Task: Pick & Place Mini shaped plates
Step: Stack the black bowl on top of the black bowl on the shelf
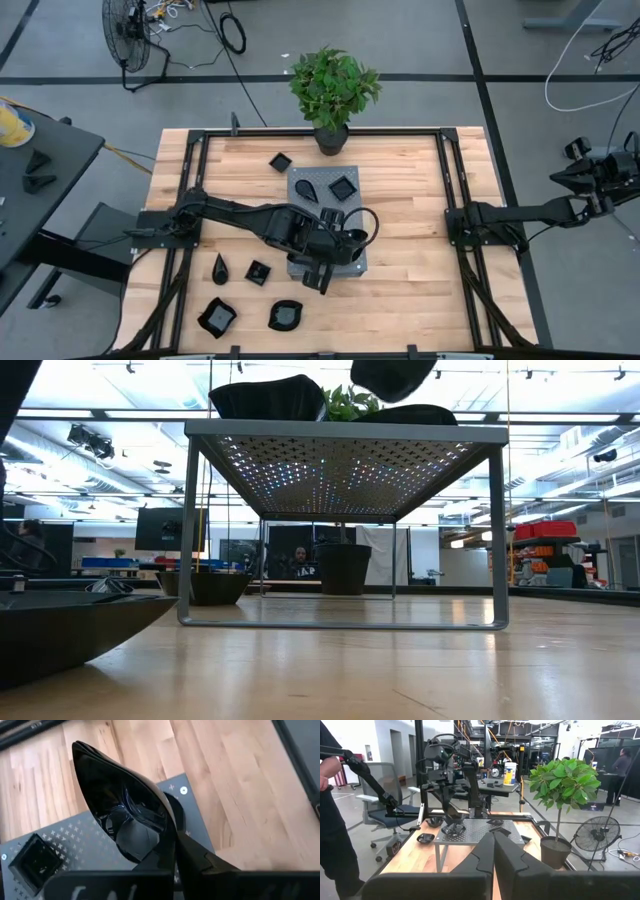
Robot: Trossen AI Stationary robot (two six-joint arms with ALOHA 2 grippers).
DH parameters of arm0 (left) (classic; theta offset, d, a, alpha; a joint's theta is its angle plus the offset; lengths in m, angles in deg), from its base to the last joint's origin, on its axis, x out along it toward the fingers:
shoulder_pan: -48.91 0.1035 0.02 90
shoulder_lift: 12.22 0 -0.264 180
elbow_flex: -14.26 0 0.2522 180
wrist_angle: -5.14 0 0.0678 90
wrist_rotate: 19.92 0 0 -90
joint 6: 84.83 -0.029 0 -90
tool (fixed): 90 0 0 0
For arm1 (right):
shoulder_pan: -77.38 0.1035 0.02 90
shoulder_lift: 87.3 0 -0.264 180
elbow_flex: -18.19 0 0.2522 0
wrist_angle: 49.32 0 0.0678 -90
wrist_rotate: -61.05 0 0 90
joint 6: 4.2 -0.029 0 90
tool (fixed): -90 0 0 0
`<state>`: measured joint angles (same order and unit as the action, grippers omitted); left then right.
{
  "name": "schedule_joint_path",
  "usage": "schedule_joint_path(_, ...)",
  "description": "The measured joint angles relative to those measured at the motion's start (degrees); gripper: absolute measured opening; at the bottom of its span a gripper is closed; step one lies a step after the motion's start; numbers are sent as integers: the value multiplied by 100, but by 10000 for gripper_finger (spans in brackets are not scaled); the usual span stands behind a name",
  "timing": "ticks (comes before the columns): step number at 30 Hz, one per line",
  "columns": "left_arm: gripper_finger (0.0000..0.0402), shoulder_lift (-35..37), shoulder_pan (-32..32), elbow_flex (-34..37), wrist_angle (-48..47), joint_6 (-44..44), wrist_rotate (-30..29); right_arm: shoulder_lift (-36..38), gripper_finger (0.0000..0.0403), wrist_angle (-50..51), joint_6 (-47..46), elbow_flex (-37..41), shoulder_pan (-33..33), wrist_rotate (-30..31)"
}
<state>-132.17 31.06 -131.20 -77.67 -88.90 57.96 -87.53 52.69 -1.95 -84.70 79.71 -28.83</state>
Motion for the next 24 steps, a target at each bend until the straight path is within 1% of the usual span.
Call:
schedule_joint_path(5,8,-117,29,3,-117,-120,17,0,16,-1,-1,-1,1,-2)
schedule_joint_path(12,12,-294,-2,-2,-164,-437,-325,0,16,-2,-1,0,0,-1)
schedule_joint_path(18,8,-305,-76,2,-256,-471,-390,0,16,-4,-1,-2,0,-1)
schedule_joint_path(24,9,-305,-79,2,-284,-605,-610,0,16,-4,-1,-2,2,0)
